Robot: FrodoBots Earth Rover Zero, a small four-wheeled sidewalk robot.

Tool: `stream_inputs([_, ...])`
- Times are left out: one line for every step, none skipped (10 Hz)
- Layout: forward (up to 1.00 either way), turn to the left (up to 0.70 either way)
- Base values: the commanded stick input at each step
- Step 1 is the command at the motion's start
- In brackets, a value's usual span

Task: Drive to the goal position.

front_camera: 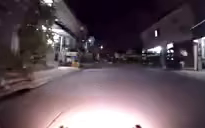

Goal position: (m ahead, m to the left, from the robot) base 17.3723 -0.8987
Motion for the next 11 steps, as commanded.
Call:
stream_inputs([0.85, 0.0])
stream_inputs([0.85, 0.0])
stream_inputs([0.85, 0.0])
stream_inputs([0.85, 0.0])
stream_inputs([0.85, 0.0])
stream_inputs([0.85, 0.0])
stream_inputs([0.85, 0.0])
stream_inputs([0.85, 0.0])
stream_inputs([0.85, 0.0])
stream_inputs([0.85, -0.1])
stream_inputs([0.85, -0.27])
